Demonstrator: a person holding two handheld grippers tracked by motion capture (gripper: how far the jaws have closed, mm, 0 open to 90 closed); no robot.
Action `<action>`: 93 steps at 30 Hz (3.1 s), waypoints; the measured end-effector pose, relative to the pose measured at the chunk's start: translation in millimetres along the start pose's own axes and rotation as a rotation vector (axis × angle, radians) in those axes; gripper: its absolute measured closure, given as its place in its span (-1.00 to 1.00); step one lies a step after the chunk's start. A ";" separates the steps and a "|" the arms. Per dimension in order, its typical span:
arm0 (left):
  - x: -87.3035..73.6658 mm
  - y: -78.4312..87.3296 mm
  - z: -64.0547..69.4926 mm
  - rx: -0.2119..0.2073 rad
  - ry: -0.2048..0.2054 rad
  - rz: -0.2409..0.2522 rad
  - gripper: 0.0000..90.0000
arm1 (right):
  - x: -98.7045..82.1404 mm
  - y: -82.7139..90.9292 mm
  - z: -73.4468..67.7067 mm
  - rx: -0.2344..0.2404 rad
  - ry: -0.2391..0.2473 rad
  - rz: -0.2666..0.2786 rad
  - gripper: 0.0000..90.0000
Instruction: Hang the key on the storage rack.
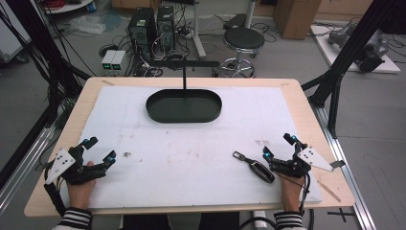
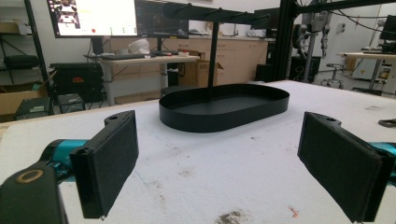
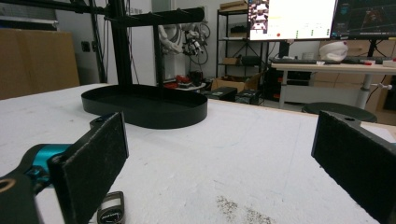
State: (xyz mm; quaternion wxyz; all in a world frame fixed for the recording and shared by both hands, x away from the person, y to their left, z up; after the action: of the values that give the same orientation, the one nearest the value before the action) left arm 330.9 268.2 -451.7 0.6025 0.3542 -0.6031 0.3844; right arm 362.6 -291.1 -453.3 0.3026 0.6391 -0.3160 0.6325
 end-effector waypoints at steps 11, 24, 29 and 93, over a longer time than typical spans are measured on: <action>0.2 0.1 0.0 0.006 -0.006 0.002 -0.72 | -0.4 0.1 -1.3 -0.003 -0.005 -0.008 -0.94; 0.2 0.3 -0.2 0.008 -0.008 0.002 -0.72 | 0.4 0.0 -0.9 0.008 0.000 -0.002 -0.97; 0.2 0.1 -0.4 0.008 -0.005 0.001 -0.72 | 1.3 1.3 2.0 0.008 -0.037 -0.010 -1.00; -0.1 -0.4 0.3 0.013 -0.015 -0.004 -0.72 | -12.1 0.5 -48.1 0.279 0.230 -1.063 -0.94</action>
State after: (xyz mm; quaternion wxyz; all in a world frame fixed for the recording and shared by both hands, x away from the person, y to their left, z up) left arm 331.1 267.8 -451.8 0.5963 0.3622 -0.6046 0.3844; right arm 332.5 -253.4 -464.6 0.5250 0.6713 0.1712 0.4944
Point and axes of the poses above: each handheld gripper's, and its own axes: y roughly backward along the jaws, x roughly out of its top, z roughly to its right, the point moved 8 cm from there along -y, roughly forward along the jaws, and after that the axes turned 6 degrees about x, right-handed, at the moved point
